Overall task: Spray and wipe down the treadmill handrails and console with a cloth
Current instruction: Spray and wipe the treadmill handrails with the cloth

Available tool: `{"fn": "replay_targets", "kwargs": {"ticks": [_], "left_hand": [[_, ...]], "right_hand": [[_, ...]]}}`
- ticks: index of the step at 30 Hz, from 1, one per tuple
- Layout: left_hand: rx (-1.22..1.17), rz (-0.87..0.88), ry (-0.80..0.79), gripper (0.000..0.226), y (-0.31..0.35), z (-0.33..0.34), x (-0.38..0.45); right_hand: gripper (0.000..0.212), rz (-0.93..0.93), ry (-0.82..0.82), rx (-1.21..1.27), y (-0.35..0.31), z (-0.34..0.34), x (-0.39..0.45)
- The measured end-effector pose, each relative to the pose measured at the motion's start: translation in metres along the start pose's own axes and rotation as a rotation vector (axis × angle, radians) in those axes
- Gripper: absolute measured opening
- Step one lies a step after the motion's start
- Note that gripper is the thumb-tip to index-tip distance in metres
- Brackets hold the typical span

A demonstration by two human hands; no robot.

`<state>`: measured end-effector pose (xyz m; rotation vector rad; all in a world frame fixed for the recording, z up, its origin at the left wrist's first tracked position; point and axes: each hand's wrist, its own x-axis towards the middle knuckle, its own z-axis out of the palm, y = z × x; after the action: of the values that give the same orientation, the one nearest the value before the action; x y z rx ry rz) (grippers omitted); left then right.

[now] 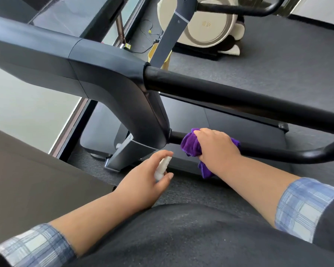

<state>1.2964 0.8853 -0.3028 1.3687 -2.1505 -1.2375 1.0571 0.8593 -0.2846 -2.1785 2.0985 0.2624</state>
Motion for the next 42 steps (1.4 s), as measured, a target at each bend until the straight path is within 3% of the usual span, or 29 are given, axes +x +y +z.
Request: {"fn": "replay_targets", "kwargs": {"ticks": [4,7,10,13,16,18,21,25,27,30,35,38,42], "left_hand": [[0.014,-0.017,-0.005,0.048,-0.002,0.001,0.000],[0.018,-0.012,-0.025,0.048,-0.002,0.002,-0.001],[0.019,0.002,-0.033,0.049,0.001,0.003,-0.001],[0.022,-0.004,-0.009,0.049,0.004,0.003,0.002],[0.019,-0.005,-0.007,0.050,0.008,0.005,0.002],[0.020,0.014,-0.015,0.049,0.011,0.007,0.002],[0.020,0.019,-0.015,0.048,0.011,0.006,0.000],[0.030,-0.008,0.007,0.049,0.002,0.002,-0.006],[0.035,-0.020,0.017,0.051,-0.001,0.001,-0.008],[0.050,-0.041,0.021,0.050,-0.003,0.000,-0.009],[0.072,-0.080,0.042,0.049,-0.010,-0.002,-0.013],[0.097,-0.097,0.036,0.049,-0.010,-0.001,-0.015],[0.118,-0.094,0.017,0.049,-0.002,0.004,-0.010]], "right_hand": [[0.051,-0.077,0.016,0.013,-0.013,0.000,0.011],[0.058,-0.091,-0.073,0.109,-0.014,-0.009,0.017],[0.060,0.043,-0.168,0.357,0.001,-0.026,0.015],[0.051,0.229,-0.075,0.593,0.011,-0.040,0.013],[0.062,0.364,-0.045,0.725,0.006,-0.038,0.020],[0.078,0.356,-0.091,0.629,0.001,-0.026,0.023],[0.084,0.267,-0.132,0.318,0.001,-0.007,0.020],[0.096,0.041,0.080,0.020,-0.002,-0.004,0.013],[0.097,-0.080,0.040,0.013,-0.007,-0.004,0.016],[0.097,-0.008,-0.079,0.097,-0.012,-0.004,0.028],[0.072,-0.035,-0.016,-0.083,-0.043,-0.001,0.045],[0.052,0.012,-0.013,-0.048,-0.061,0.001,0.059],[0.044,0.031,-0.045,0.031,-0.061,0.000,0.061]]}}
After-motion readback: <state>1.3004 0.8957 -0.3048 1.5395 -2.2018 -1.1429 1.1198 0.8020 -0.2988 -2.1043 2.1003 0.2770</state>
